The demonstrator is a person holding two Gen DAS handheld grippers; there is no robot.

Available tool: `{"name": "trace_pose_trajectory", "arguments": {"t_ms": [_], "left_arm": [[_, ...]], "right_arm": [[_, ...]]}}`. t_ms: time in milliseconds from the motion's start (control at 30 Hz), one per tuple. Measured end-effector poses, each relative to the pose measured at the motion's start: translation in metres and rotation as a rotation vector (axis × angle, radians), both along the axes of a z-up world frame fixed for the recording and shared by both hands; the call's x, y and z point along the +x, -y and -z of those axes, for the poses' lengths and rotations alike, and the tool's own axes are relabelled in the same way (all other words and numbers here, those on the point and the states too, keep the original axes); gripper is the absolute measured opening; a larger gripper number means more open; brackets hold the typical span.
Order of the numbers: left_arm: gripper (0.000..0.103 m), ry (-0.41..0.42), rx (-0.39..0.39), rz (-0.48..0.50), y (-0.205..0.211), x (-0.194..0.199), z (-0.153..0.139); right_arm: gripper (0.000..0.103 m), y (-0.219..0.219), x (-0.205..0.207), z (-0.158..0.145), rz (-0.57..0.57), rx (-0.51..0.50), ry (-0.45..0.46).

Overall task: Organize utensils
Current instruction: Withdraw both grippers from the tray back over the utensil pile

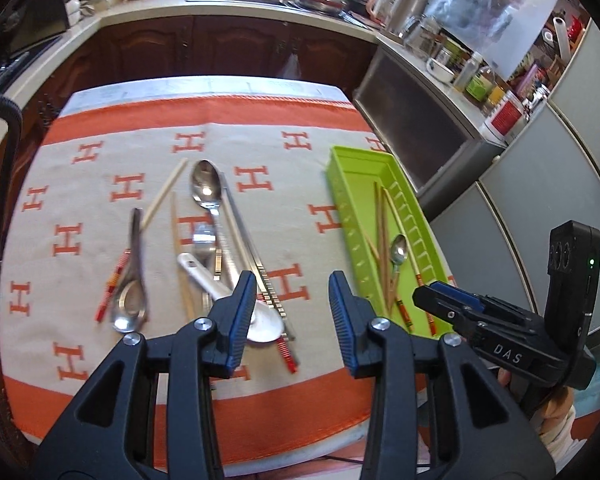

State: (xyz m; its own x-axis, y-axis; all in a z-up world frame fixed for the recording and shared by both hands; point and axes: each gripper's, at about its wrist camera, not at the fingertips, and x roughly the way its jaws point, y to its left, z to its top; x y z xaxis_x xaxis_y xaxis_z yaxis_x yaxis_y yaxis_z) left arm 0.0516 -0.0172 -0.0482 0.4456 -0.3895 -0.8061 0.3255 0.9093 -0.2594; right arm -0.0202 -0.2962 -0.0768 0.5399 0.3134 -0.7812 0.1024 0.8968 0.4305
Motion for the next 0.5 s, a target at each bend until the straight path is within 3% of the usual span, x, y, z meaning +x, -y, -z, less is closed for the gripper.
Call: {"name": "trace_pose_trajectory", "arguments": {"t_ms": [267,500], "left_arm": [[0.034,0.044,0.027,-0.089,-0.061,-0.002,-0.003],[0.034,0.004,0.02,-0.154,-0.099,0.013,0.022]], "right_arm": [[0.038,-0.05,0.024,-0.012,-0.117,-0.033,0.008],[0.038,-0.105,0.053,-0.012,-0.208,-0.127,0.03]]}}
